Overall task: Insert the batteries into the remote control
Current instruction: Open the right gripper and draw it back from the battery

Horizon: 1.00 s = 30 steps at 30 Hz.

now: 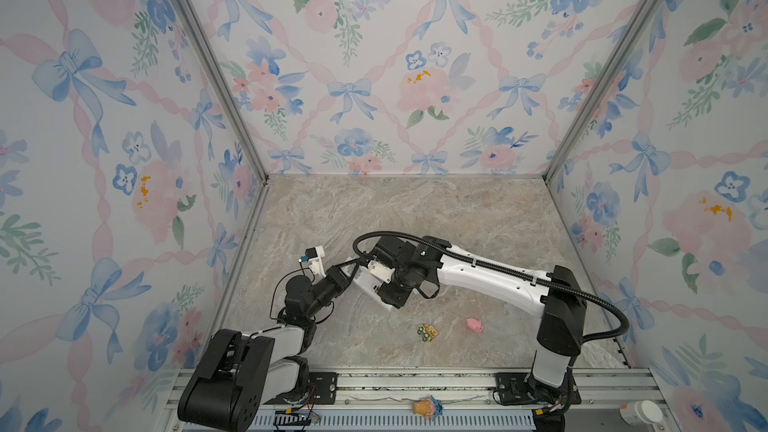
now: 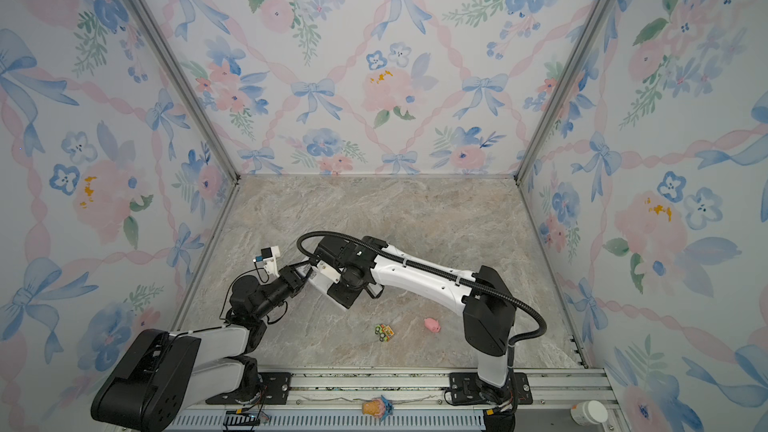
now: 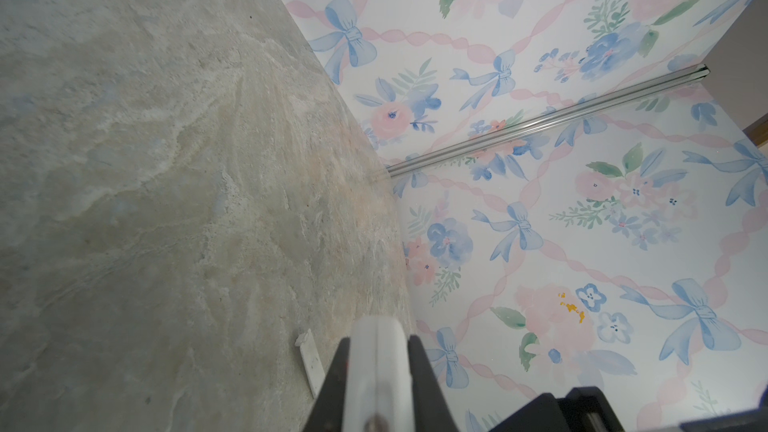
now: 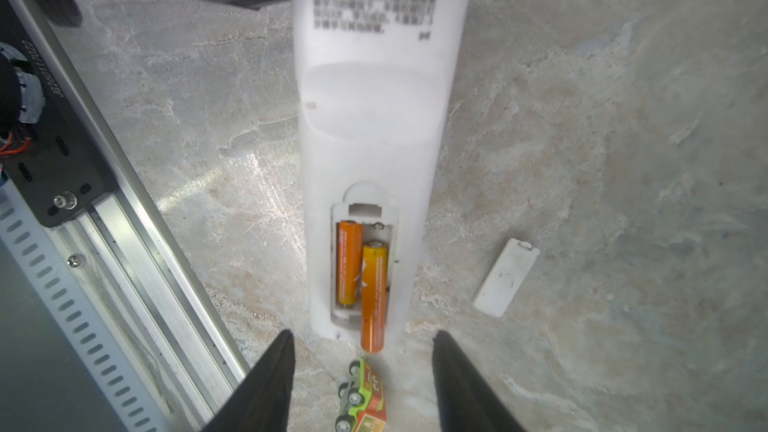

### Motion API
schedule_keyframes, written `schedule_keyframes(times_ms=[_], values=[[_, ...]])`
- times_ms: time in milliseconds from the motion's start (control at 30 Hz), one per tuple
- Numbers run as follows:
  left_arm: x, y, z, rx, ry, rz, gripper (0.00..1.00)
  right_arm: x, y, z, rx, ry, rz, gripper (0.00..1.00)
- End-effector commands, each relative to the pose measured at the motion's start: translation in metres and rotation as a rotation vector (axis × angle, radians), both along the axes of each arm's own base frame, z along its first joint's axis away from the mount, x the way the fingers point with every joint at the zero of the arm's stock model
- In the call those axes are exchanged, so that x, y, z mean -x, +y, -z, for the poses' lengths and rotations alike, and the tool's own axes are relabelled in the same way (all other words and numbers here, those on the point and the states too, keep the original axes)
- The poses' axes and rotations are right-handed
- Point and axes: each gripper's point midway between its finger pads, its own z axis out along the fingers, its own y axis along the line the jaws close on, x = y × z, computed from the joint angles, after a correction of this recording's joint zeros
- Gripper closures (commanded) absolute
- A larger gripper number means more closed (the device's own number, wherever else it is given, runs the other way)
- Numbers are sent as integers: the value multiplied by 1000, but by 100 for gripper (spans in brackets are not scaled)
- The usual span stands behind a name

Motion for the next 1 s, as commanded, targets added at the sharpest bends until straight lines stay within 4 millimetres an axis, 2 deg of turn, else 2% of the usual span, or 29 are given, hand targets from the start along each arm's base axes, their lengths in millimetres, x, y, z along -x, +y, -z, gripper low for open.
schedule_keyframes(times_ms=[0,333,500,533,600,733,967], values=[[2,-1,-6,-1,-36,19,100,4,4,-24,-51,-36,-30,44],[2,-2,-11,-13,-46,53,100,11,-9,-42,-96,-92,-115,45],[3,-4,-15,-9,-57,75,100,18,-16,-34,-82,-85,-192,50],[3,-4,-17,-9,-61,78,100,21,-19,-40,-100,-96,-216,52],[5,-6,-19,-7,-68,88,100,29,-21,-39,-119,-96,-271,54],[6,-7,-24,-16,-81,104,100,42,-24,-40,-185,-126,-365,54],[9,-12,-32,-20,-106,139,100,47,-33,-37,-184,-184,-447,55]])
